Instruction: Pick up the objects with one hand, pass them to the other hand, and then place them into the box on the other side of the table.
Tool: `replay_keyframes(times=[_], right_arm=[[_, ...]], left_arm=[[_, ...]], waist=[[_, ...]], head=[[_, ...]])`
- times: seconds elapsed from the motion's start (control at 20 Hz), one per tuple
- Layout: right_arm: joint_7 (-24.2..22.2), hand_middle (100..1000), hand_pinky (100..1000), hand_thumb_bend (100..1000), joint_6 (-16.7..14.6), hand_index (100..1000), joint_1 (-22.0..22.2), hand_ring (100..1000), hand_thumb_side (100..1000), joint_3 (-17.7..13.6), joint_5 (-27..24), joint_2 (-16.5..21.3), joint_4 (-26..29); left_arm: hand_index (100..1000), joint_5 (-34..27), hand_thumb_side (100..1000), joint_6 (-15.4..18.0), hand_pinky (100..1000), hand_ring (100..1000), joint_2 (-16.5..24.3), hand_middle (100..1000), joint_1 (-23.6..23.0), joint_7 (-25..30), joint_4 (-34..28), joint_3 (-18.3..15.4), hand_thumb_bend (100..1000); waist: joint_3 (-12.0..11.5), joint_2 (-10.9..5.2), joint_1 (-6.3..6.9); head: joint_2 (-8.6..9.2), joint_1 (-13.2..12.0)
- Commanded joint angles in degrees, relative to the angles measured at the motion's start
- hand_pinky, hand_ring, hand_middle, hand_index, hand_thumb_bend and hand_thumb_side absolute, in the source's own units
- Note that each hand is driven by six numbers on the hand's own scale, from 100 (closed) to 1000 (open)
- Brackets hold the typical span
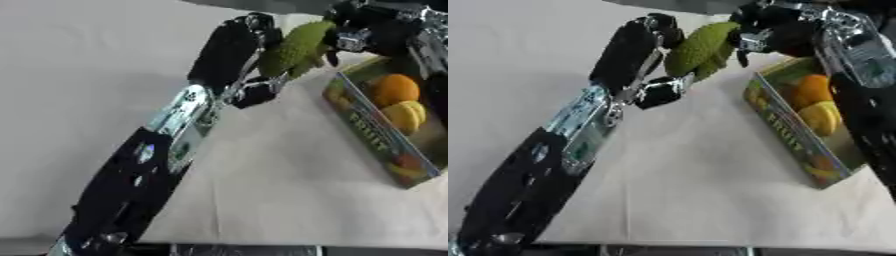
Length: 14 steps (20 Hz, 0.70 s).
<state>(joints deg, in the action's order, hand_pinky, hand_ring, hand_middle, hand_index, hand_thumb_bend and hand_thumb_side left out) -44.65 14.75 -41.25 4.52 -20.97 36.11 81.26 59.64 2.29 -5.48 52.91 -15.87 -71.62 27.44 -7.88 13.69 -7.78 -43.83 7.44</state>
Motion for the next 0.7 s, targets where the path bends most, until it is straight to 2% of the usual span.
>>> replay_keyframes(times=[0.05, 0.1, 0.25, 0.35, 0.5, 0.65, 0.7], right_arm=[[0.9, 100, 369, 100, 0.1, 100, -0.4, 127, 103, -1.9, -0.6, 2.9, 0.9], [1.1, 100, 367, 100, 0.3, 100, -0.3, 126, 103, -1.9, -0.6, 2.9, 0.9], [1.6, 100, 363, 100, 1.4, 100, -0.2, 123, 100, -2.2, -0.8, 3.0, 0.2], [1.8, 100, 362, 100, 1.6, 100, 0.0, 122, 100, -2.5, -1.0, 3.0, -0.1], [2.5, 100, 360, 100, 1.5, 100, 0.4, 119, 100, -3.1, -1.3, 3.3, 0.0], [3.2, 100, 356, 100, 1.4, 100, 0.9, 116, 100, -3.5, -1.6, 3.6, 0.0], [3.4, 100, 356, 100, 1.4, 100, 0.9, 116, 100, -3.7, -1.7, 3.7, 0.0]], left_arm=[[506, -0.5, 282, -0.3, 490, 483, 0.1, 430, 0.4, -0.7, -1.1, 0.0, 426], [513, -0.5, 302, -0.4, 491, 484, 0.1, 432, 0.3, -0.9, -1.1, 0.0, 453], [583, -0.7, 440, -0.6, 514, 507, 0.1, 460, 0.1, -1.5, -0.9, 0.0, 648], [613, -0.7, 465, -0.6, 520, 514, 0.0, 469, -0.1, -1.7, -0.7, 0.1, 684], [674, -0.6, 555, -0.4, 544, 544, 0.2, 504, -0.4, -1.5, -0.4, 0.3, 791], [701, -0.6, 599, -0.3, 555, 560, 0.3, 523, -0.6, -1.2, -0.3, 0.3, 827], [739, -0.5, 668, -0.3, 576, 582, 0.4, 551, -0.7, -1.2, -0.3, 0.3, 886]], waist=[[0.3, 0.08, -0.23], [0.3, 0.11, -0.24], [0.4, 0.13, -0.28], [0.5, 0.14, -0.37], [0.4, 0.10, -0.44], [0.3, 0.05, -0.48], [0.3, 0.04, -0.49]], head=[[-0.29, -0.3], [-0.29, -0.4], [-0.29, -0.4], [-0.29, -0.5], [-0.29, -0.5], [-0.29, -0.4], [-0.29, -0.4]])
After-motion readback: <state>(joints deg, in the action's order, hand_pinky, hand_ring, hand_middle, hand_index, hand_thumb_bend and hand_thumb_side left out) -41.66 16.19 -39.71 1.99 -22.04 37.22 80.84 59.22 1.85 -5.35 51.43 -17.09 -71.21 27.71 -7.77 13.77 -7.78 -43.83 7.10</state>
